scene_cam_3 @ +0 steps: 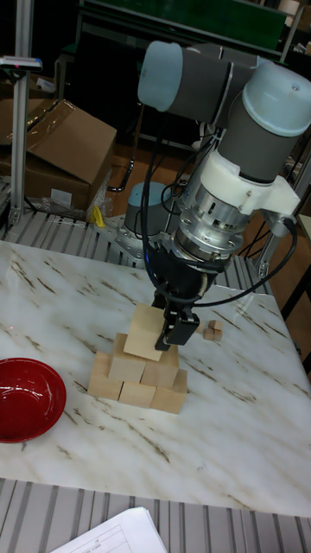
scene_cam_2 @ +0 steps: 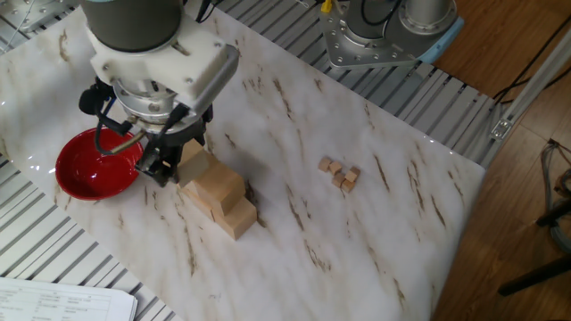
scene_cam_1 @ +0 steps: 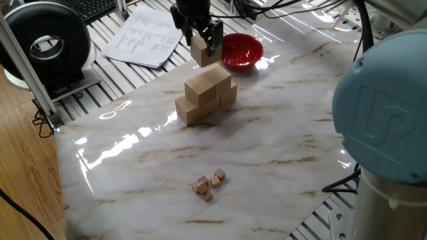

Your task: Stack the blocks into a pyramid shape

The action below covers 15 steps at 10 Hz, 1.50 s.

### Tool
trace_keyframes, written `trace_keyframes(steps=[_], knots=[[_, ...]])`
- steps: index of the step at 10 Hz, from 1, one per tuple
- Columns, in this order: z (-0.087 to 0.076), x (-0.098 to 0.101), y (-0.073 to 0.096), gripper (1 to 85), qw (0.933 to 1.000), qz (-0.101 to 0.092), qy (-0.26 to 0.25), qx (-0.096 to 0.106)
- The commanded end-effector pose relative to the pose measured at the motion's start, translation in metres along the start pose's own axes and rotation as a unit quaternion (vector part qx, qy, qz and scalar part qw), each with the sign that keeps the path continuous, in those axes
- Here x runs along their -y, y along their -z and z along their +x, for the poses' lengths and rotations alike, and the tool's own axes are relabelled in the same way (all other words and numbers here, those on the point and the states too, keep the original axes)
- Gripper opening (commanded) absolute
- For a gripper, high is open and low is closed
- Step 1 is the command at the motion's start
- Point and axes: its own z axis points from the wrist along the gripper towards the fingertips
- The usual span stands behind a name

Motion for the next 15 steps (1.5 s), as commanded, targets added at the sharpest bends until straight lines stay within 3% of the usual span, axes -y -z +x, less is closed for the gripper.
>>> trace_keyframes(steps=[1,11,15], knots=[[-0.003,0.002,-0.001,1.0,0.9991,0.007,0.042,0.005],[-0.014,-0.005,-0.019,1.0,0.998,0.015,0.06,0.016],[-0.018,-0.009,-0.027,1.0,0.9985,0.015,0.051,0.01]])
